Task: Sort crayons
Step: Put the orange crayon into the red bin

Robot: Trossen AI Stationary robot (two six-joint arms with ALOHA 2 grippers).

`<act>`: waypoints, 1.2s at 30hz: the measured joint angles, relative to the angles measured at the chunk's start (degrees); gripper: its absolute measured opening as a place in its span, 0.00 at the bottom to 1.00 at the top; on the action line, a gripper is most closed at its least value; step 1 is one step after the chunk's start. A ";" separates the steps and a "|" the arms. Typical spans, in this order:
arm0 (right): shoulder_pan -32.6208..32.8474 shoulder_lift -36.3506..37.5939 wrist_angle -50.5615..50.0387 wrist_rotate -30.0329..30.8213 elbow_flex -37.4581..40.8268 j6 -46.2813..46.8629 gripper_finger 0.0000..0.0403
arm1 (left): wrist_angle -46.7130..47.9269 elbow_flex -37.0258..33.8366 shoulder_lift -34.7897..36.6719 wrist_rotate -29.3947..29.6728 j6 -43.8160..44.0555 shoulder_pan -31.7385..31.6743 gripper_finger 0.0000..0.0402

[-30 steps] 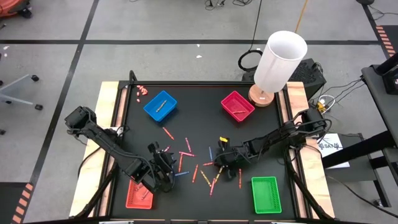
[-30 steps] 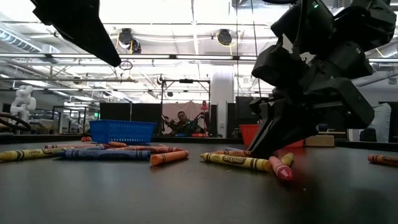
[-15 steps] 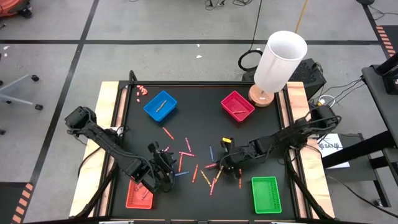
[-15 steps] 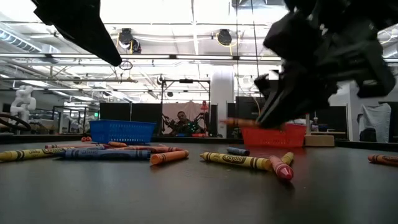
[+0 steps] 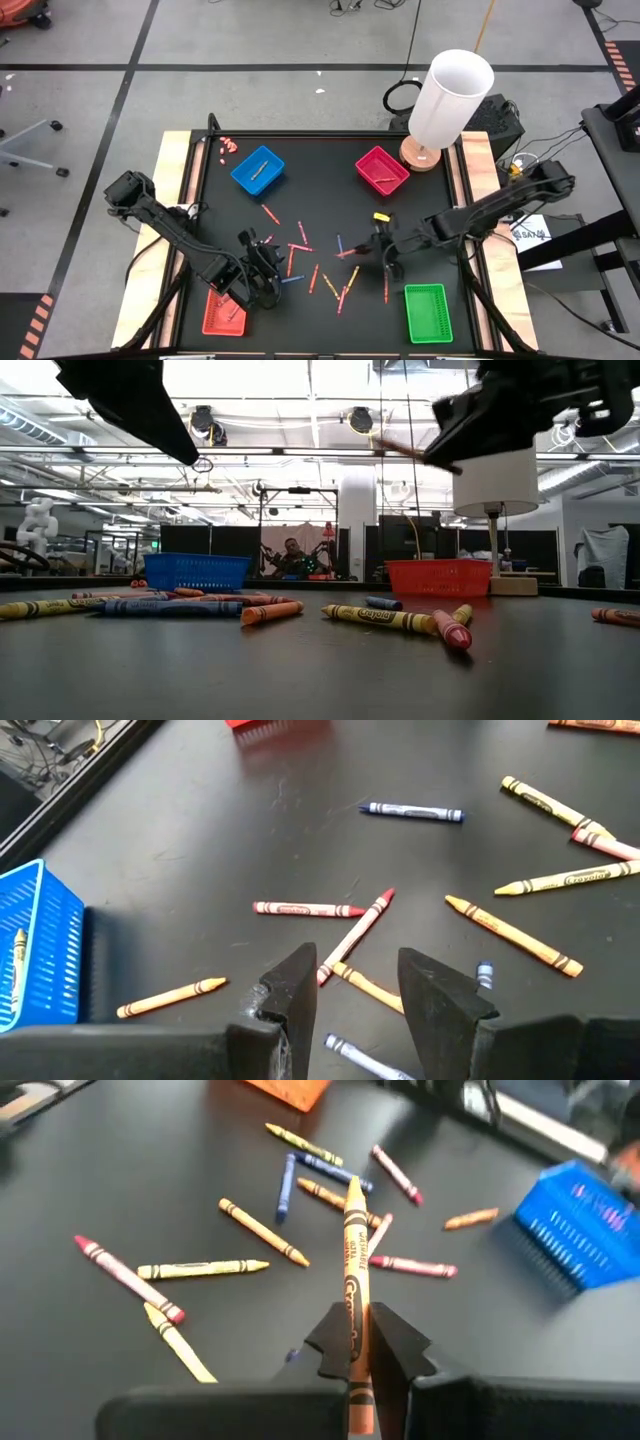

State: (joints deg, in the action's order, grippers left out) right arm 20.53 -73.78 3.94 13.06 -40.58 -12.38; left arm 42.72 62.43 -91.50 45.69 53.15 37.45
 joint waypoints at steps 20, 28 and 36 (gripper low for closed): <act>3.26 10.89 -13.38 4.71 -0.03 -16.97 0.00 | -1.53 0.00 0.00 0.06 -1.27 -0.70 0.35; 3.22 10.89 -13.46 5.11 -0.04 -11.44 0.00 | -1.53 0.00 0.00 -0.16 -1.40 -0.70 0.35; 3.09 10.89 -13.70 13.52 -0.04 -6.06 0.00 | -1.31 0.00 0.00 -0.38 -1.53 -0.70 0.35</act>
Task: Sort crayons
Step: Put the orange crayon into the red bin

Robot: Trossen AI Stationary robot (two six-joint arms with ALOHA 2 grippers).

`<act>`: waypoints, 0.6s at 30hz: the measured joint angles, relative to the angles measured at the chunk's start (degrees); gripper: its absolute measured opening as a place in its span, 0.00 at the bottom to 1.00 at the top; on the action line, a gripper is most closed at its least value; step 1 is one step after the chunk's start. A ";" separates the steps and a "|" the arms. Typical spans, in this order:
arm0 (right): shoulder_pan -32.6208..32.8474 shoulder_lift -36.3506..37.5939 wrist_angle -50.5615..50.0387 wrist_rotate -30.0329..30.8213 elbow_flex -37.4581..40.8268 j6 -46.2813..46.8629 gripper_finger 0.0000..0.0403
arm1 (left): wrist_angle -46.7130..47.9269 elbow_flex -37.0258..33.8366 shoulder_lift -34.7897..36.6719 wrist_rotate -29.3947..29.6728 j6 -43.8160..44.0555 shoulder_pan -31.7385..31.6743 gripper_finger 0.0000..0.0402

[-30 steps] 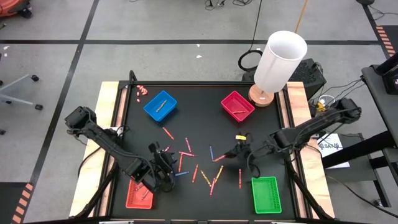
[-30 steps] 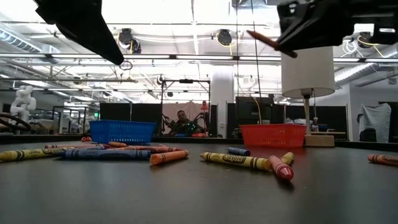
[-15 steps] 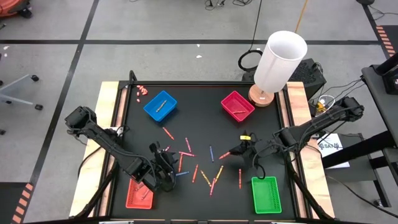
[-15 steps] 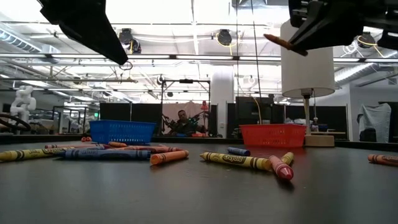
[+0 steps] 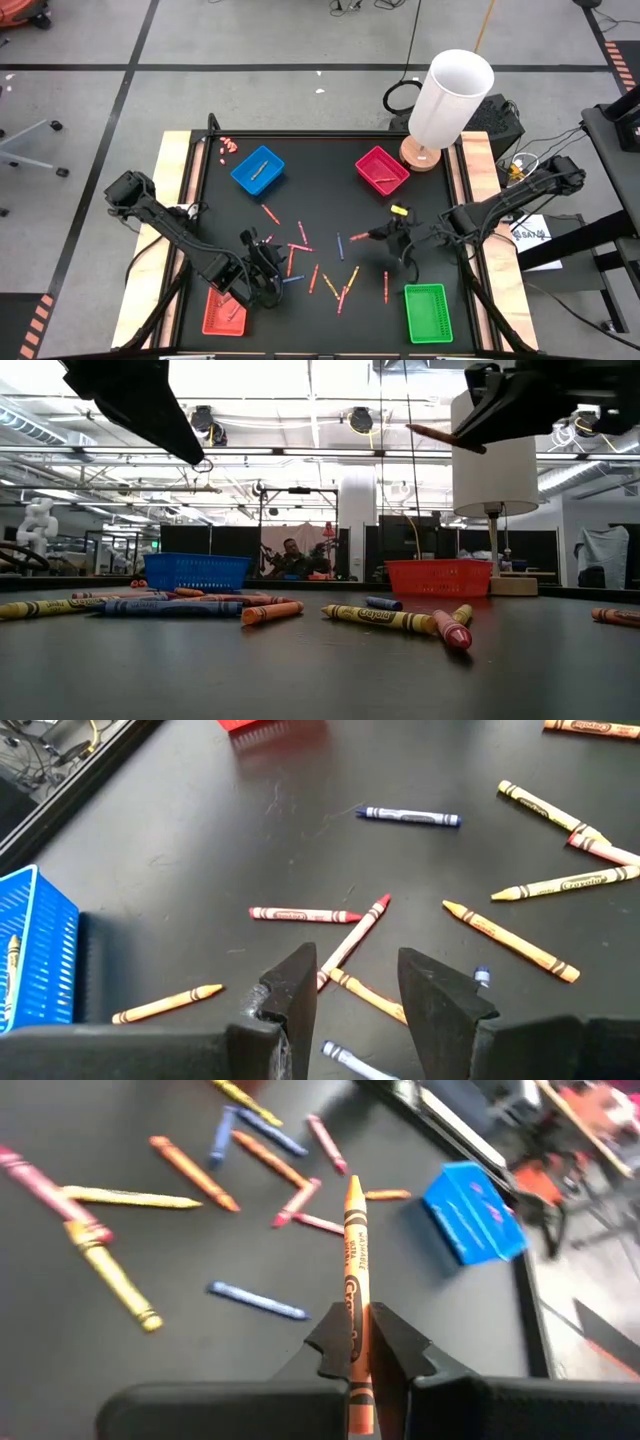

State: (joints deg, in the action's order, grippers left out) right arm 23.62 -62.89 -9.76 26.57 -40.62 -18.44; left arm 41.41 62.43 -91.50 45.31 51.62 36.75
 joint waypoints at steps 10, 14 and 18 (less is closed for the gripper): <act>-7.21 0.00 0.04 11.06 0.00 9.27 0.00 | 0.00 0.00 0.00 -0.08 0.11 0.00 0.35; -13.93 0.00 0.07 11.07 0.00 11.65 0.00 | -0.35 0.00 0.00 -0.08 0.38 0.00 0.35; -21.73 0.00 0.03 10.19 0.00 13.47 0.00 | -0.39 0.00 0.00 -0.08 0.39 0.00 0.35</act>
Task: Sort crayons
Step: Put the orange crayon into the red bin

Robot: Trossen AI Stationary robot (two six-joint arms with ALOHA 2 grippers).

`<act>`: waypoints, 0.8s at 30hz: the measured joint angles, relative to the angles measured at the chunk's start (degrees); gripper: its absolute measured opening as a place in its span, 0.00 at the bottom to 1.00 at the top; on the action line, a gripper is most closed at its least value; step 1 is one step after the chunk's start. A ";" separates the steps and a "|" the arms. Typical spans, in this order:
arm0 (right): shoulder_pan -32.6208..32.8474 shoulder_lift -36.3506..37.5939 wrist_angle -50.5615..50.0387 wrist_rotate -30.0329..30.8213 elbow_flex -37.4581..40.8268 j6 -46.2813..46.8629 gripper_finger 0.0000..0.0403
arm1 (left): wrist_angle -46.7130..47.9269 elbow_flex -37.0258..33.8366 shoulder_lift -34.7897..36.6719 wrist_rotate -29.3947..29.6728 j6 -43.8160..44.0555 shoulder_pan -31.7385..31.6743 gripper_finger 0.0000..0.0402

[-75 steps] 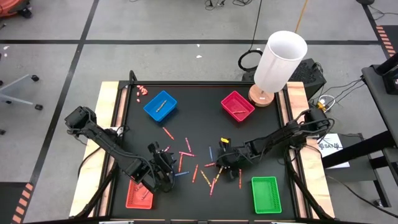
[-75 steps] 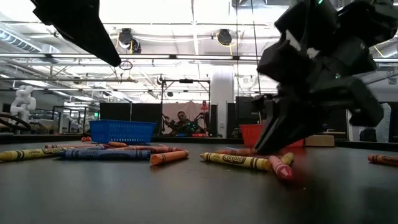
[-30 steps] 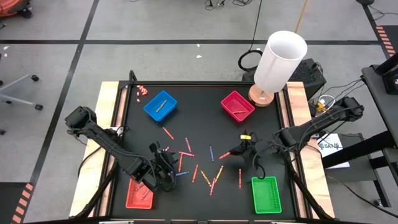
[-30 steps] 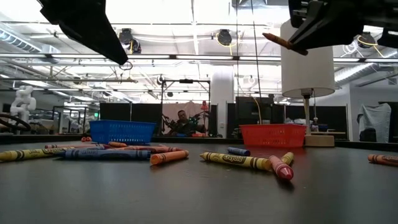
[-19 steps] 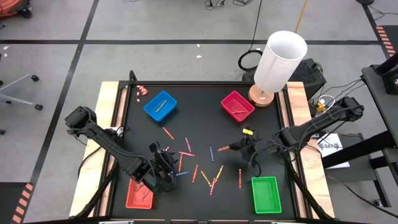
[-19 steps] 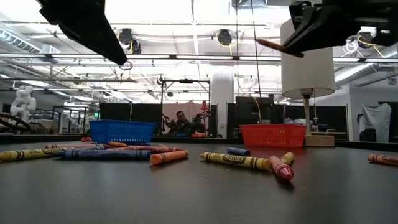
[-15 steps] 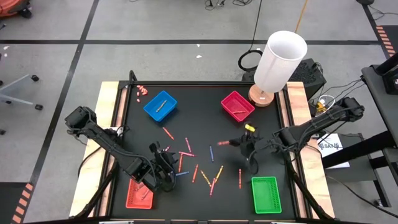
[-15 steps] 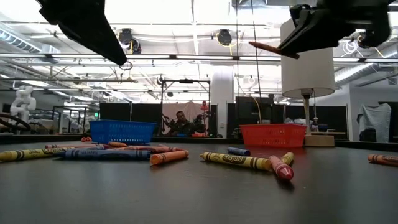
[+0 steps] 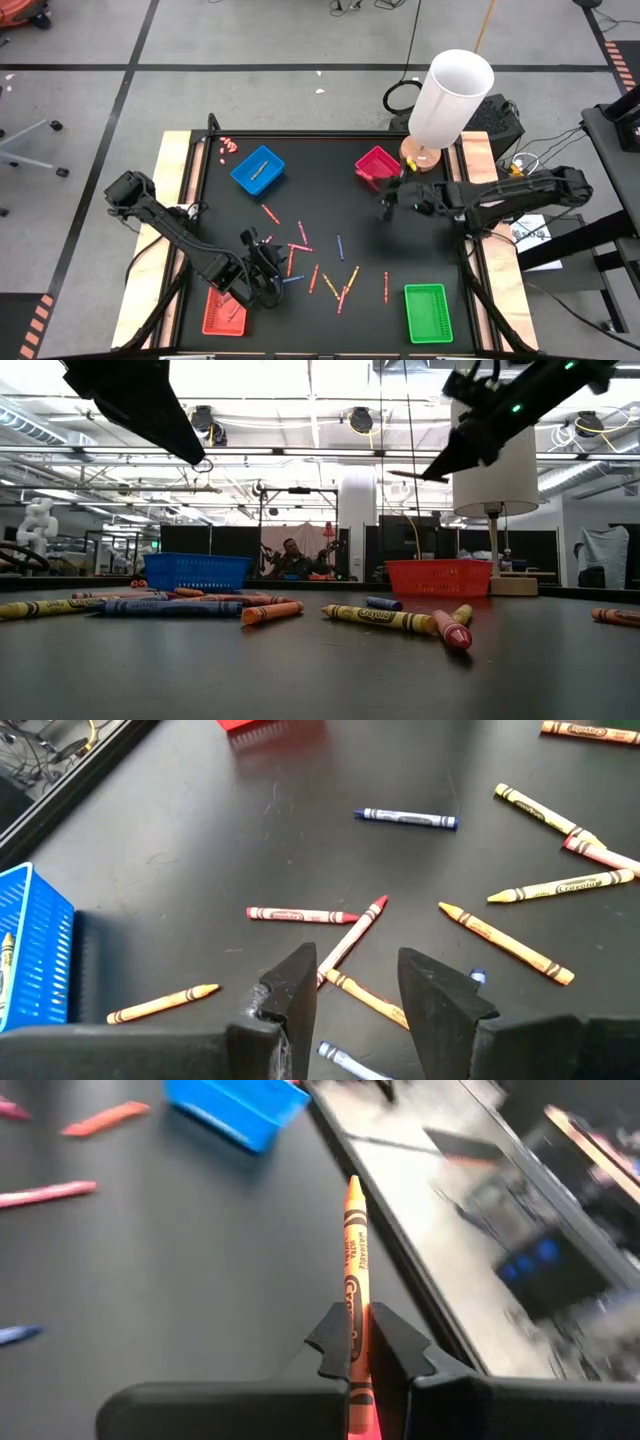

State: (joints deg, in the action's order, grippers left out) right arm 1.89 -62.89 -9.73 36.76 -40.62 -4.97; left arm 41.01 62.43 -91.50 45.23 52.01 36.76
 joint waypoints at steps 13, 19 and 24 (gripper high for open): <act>-18.97 -1.02 -2.83 -11.57 -0.04 7.38 0.00 | -0.06 0.00 0.00 0.00 0.01 0.00 0.35; -22.49 -6.52 -4.01 -11.54 -0.04 10.27 0.00 | -0.24 0.00 0.00 0.00 0.09 0.00 0.35; -24.81 -12.27 -3.85 -11.56 -0.04 12.12 0.02 | -0.20 0.00 0.00 0.00 -0.04 0.00 0.35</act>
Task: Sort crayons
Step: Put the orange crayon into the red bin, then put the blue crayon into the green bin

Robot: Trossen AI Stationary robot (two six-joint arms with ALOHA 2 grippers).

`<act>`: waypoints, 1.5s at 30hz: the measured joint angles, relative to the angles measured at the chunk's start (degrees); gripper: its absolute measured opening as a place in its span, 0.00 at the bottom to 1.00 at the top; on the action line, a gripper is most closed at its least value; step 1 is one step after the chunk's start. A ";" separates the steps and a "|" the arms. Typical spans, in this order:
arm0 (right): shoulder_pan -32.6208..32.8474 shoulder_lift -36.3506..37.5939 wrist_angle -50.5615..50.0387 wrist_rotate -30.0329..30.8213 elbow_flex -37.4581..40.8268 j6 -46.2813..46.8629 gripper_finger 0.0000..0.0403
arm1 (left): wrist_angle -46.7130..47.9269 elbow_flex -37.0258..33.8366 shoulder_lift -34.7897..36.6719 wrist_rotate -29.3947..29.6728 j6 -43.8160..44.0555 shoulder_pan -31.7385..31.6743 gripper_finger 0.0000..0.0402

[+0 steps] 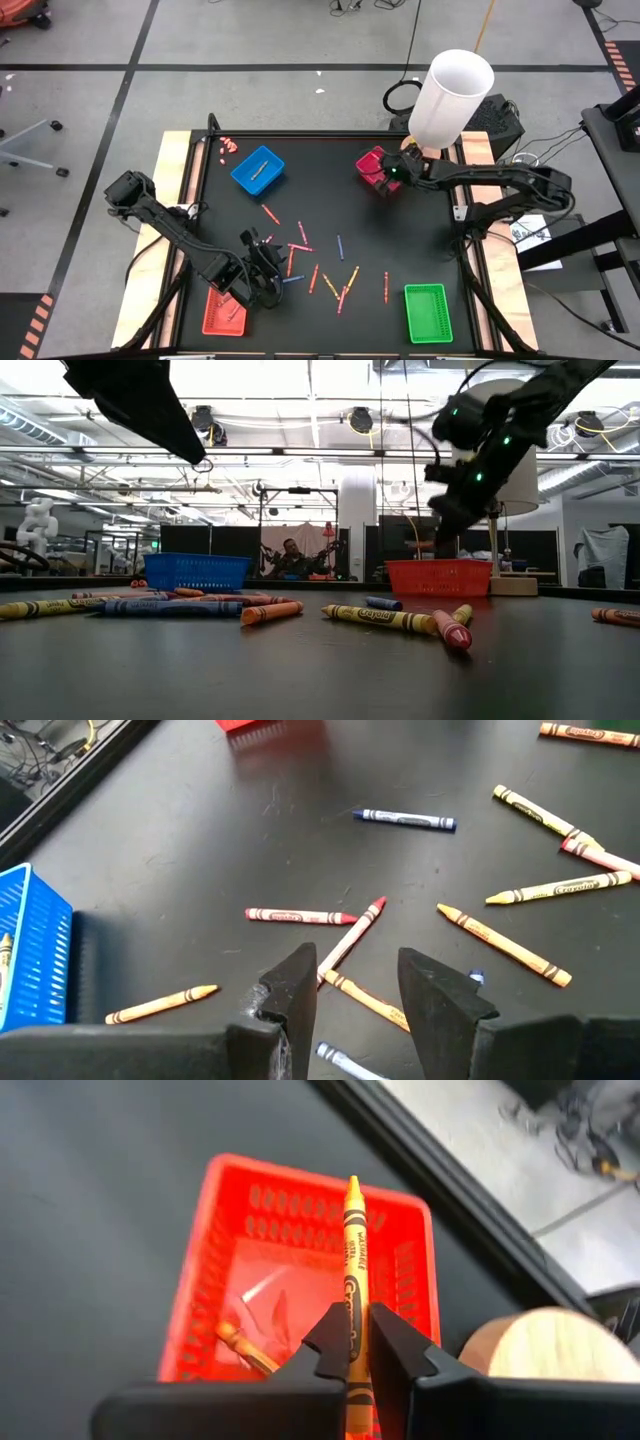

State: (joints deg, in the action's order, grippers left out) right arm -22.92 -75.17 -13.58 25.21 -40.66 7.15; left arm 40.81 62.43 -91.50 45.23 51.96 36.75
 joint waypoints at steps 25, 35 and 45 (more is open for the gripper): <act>-0.63 -2.86 -0.63 0.07 0.00 4.38 0.19 | -0.02 0.00 0.00 0.00 0.04 0.00 0.35; 8.79 10.20 -5.12 -4.40 0.07 7.52 0.36 | -8.19 0.00 0.00 2.00 -6.98 -1.93 0.35; 34.51 9.89 -4.56 4.14 0.07 13.25 0.37 | -29.60 0.00 -1.14 -4.59 -33.01 -7.47 0.35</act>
State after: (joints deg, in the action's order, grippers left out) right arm 11.58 -65.27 -18.14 29.35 -40.60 20.40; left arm 11.21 62.43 -92.64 40.64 18.96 29.29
